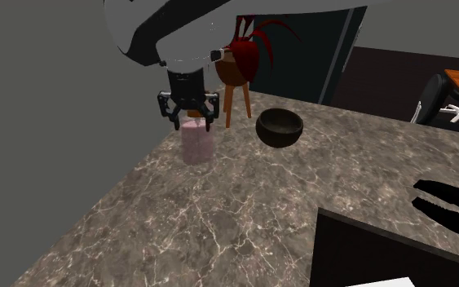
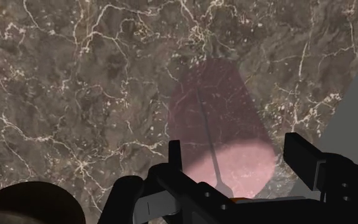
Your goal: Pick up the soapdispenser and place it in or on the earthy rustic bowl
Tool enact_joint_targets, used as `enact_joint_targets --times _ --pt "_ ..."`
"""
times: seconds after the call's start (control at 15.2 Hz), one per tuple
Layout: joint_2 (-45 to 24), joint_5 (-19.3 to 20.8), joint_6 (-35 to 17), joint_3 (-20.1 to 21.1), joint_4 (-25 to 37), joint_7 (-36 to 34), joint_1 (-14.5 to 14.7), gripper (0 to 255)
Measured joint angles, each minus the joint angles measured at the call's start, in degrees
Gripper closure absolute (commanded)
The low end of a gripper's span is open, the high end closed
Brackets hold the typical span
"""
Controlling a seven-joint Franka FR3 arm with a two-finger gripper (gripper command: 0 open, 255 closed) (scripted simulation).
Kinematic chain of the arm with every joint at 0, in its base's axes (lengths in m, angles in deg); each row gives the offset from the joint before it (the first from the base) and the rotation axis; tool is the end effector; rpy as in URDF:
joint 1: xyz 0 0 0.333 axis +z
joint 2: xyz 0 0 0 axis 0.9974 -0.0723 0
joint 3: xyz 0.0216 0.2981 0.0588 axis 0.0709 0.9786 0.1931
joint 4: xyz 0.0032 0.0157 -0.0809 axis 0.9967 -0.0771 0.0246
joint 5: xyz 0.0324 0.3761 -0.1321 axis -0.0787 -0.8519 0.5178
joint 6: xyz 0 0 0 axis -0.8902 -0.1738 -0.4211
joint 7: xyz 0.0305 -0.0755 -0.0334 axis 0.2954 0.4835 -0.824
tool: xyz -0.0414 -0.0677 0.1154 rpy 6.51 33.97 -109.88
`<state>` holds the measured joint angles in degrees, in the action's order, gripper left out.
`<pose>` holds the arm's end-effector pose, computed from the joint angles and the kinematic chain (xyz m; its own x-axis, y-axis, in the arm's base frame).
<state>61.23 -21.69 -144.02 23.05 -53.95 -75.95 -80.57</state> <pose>0.5899 0.2695 0.3867 0.9872 -0.1591 0.0052 -0.1590 -0.9871 -0.0201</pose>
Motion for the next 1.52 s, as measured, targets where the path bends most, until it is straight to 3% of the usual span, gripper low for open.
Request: enact_joint_targets --times 0.92,1.52 --pt "1.36 -0.75 10.15 0.32 8.93 0.67 0.11 255" --pt "1.52 -1.89 11.83 -3.03 10.62 10.68 -6.41 255"
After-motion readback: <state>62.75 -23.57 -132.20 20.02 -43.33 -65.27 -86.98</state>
